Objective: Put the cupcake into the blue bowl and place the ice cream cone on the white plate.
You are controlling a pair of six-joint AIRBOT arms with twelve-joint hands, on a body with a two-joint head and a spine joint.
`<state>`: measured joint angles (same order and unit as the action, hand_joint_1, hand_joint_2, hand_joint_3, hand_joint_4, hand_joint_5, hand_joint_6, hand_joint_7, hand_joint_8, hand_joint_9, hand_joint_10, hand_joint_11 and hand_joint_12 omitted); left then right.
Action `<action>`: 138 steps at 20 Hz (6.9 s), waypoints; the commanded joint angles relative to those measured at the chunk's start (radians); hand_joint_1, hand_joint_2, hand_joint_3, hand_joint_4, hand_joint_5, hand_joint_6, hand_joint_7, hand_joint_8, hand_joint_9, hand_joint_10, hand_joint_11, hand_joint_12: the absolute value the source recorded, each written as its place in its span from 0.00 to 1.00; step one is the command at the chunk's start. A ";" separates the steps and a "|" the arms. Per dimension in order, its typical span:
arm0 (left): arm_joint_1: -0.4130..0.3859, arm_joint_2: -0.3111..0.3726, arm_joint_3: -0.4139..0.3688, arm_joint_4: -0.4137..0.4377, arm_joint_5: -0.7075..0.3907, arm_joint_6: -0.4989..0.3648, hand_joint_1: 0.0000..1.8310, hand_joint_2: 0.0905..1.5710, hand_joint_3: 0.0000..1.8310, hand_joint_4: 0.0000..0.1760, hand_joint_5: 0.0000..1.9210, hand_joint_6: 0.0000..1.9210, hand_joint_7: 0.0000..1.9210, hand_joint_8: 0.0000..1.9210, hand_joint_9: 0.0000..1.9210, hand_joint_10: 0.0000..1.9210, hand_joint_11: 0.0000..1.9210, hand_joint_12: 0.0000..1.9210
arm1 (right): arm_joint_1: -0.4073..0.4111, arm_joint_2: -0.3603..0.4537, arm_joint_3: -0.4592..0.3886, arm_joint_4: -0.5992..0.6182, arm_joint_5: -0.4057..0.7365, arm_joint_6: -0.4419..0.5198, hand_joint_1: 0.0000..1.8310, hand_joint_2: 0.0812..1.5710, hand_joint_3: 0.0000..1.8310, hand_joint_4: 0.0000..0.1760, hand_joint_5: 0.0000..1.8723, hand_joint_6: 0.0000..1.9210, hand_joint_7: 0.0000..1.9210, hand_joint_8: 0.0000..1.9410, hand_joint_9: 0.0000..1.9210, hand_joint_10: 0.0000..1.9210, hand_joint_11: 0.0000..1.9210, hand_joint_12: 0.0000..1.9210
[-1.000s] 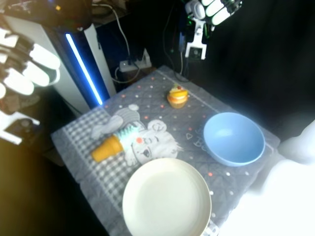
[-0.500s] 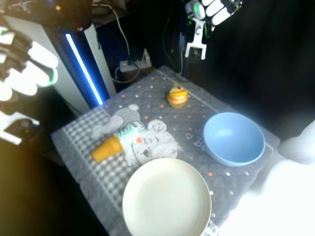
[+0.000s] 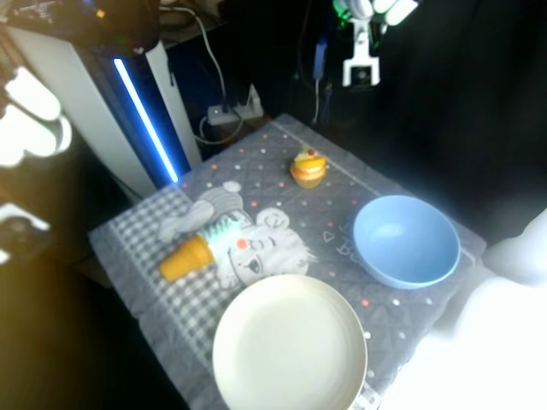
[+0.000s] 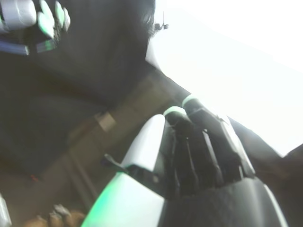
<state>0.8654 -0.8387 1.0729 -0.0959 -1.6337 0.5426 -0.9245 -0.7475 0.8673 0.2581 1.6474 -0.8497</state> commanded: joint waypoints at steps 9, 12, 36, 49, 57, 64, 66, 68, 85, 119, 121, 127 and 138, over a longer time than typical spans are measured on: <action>0.031 -0.003 0.054 0.088 0.205 -0.017 0.80 0.85 0.00 0.00 0.14 0.88 0.25 0.94 0.30 0.99 0.24 0.93 | 0.020 0.015 0.059 -0.055 -0.149 -0.030 0.30 0.59 0.00 0.00 0.17 0.00 0.28 0.00 0.24 0.00 0.04 0.41; 0.028 0.000 0.072 0.159 0.302 -0.088 0.80 0.85 0.00 0.00 0.14 0.88 0.25 0.94 0.30 0.99 0.24 0.93 | 0.021 0.015 0.075 -0.091 -0.244 -0.015 0.43 0.47 0.00 0.00 0.20 0.00 0.31 0.00 0.26 0.00 0.02 0.48; -0.008 -0.011 0.102 0.645 0.730 -0.409 0.39 0.53 0.01 0.00 0.14 0.00 0.23 0.01 0.26 0.01 0.05 0.38 | 0.019 -0.045 0.125 -0.300 -0.711 0.096 0.47 0.47 0.00 0.00 0.12 0.00 0.22 0.00 0.21 0.00 0.05 0.36; -0.033 -0.098 0.164 0.774 0.817 -0.512 0.37 0.54 0.00 0.00 0.17 0.00 0.27 0.00 0.27 0.00 0.04 0.45 | 0.000 -0.112 0.142 -0.346 -0.824 0.104 0.42 0.44 0.00 0.14 0.15 0.00 0.26 0.00 0.26 0.00 0.09 0.37; -0.031 -0.124 0.185 0.793 0.846 -0.526 0.40 0.55 0.00 0.00 0.22 0.00 0.30 0.00 0.31 0.00 0.12 0.41 | -0.007 -0.126 0.149 -0.346 -0.838 0.104 0.46 0.48 0.00 0.00 0.20 0.00 0.33 0.00 0.38 0.01 0.25 0.32; -0.026 -0.128 0.188 0.792 0.847 -0.531 0.75 0.68 0.00 0.00 0.51 0.52 0.53 0.43 0.48 0.59 0.36 0.60 | -0.011 -0.128 0.150 -0.346 -0.839 0.104 0.71 0.63 0.00 0.00 0.57 0.34 0.70 0.27 0.81 0.08 0.58 0.64; -0.022 -0.131 0.188 0.787 0.846 -0.531 0.75 0.69 0.00 0.00 0.51 0.58 0.50 0.42 0.46 0.60 0.37 0.60 | -0.011 -0.128 0.150 -0.345 -0.838 0.104 0.71 0.64 0.00 0.00 0.57 0.34 0.69 0.31 0.83 0.12 0.63 0.66; -0.019 -0.132 0.188 0.786 0.845 -0.531 0.75 0.69 0.00 0.00 0.51 0.58 0.51 0.41 0.45 0.62 0.36 0.61 | -0.011 -0.128 0.150 -0.345 -0.838 0.104 0.71 0.63 0.00 0.00 0.58 0.34 0.69 0.28 0.82 0.13 0.62 0.66; -0.046 -0.026 0.169 0.434 0.600 -0.311 0.76 0.65 0.00 0.00 0.53 0.47 0.60 0.32 0.54 0.52 0.42 0.56 | 0.039 -0.046 0.153 -0.279 -0.546 0.089 0.70 0.68 0.00 0.00 0.49 0.45 0.58 0.51 0.66 0.47 0.57 0.74; -0.539 -0.612 0.881 0.890 1.191 -0.666 0.49 0.57 0.00 0.00 0.23 0.01 0.21 0.01 0.23 0.01 0.07 0.40 | 0.506 -0.418 0.631 -0.290 -1.175 -0.043 0.42 0.51 0.00 0.00 0.27 0.01 0.39 0.01 0.42 0.01 0.33 0.52; -0.548 -0.589 0.849 0.911 1.175 -0.669 0.47 0.53 0.00 0.11 0.17 0.00 0.15 0.00 0.17 0.00 0.05 0.31 | 0.506 -0.398 0.607 -0.290 -1.173 -0.043 0.37 0.52 0.00 0.32 0.15 0.00 0.26 0.00 0.29 0.00 0.16 0.63; -0.564 -0.535 0.782 0.926 1.119 -0.669 0.43 0.48 0.00 0.51 0.11 0.00 0.10 0.00 0.12 0.00 0.00 0.35 | 0.506 -0.343 0.545 -0.290 -1.119 -0.043 0.29 0.49 0.00 0.56 0.07 0.00 0.10 0.00 0.14 0.00 0.00 0.53; -0.431 -0.084 0.306 0.441 0.672 -0.236 0.44 0.62 0.01 0.61 0.04 0.00 0.05 0.00 0.09 0.00 0.00 0.36 | 0.433 -0.003 0.156 -0.289 -0.616 -0.102 0.30 0.53 0.00 1.00 0.00 0.00 0.01 0.00 0.01 0.00 0.00 0.21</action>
<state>0.4576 -0.9100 1.3708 0.3855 -0.8219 0.3099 -0.5060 -0.7441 1.0229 -0.0448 0.8761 -0.9485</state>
